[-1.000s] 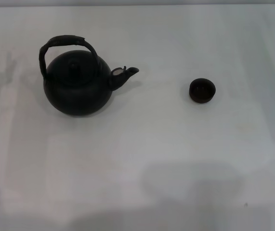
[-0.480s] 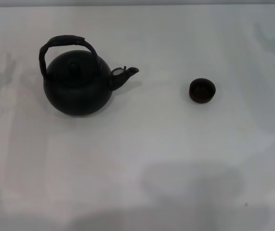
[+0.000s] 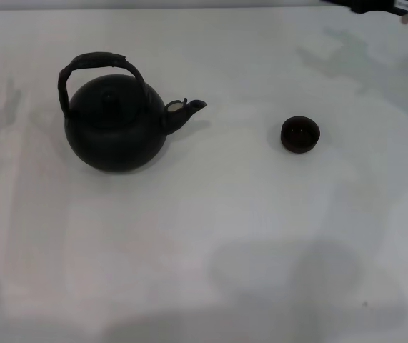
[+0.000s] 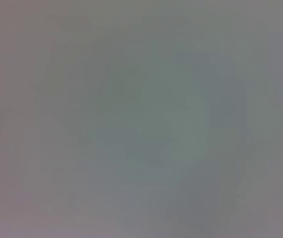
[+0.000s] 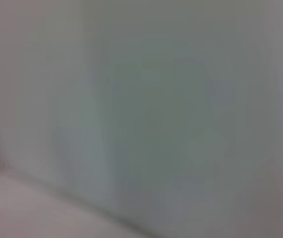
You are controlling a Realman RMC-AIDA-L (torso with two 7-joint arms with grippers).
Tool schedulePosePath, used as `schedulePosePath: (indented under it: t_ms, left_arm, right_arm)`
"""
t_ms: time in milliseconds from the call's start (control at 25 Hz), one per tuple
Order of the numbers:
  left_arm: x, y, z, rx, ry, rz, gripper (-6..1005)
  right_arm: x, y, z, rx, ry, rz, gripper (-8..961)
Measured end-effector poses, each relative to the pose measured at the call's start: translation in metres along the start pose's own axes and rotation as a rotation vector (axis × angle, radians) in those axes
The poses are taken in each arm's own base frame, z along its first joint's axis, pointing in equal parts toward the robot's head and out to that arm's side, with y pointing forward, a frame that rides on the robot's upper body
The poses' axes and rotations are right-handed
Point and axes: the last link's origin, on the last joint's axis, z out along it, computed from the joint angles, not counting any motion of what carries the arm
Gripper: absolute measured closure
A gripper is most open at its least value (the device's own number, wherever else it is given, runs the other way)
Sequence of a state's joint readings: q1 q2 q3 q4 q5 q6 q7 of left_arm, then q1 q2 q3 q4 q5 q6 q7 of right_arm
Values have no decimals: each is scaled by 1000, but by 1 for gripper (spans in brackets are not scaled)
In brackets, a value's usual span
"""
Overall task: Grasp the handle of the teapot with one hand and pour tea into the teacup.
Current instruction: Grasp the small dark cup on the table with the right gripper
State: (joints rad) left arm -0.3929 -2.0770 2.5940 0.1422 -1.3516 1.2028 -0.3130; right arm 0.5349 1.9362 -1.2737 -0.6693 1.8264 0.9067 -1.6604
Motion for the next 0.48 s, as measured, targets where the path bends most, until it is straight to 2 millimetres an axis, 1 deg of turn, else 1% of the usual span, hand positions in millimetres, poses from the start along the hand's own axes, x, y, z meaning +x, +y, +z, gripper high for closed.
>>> schedulePosePath:
  t_ms: [40,200,240,280,320,480]
  left_arm:
    - [0,-1,0,2,0,3,147]
    - [0,-1,0,1,2,5,147]
    - [1,-1,0,2,2,5,147]
    - [1,-1,0,1,3,5,147]
    - [1,-1,0,1,3,5,147]
    - [1,-3,0,4,4,12,147]
  right_arm:
    - [-6,5,3,-24,35,-36,128]
    - [-21,25,15,-89,191,-157,130]
    - [-22,30,18,-99,243,-174,130]
    - [-26,40,24,-113,332,-203,131]
    - [-26,40,24,-113,332,-203,131]
    - [-35,64,34,-154,487,-269,133]
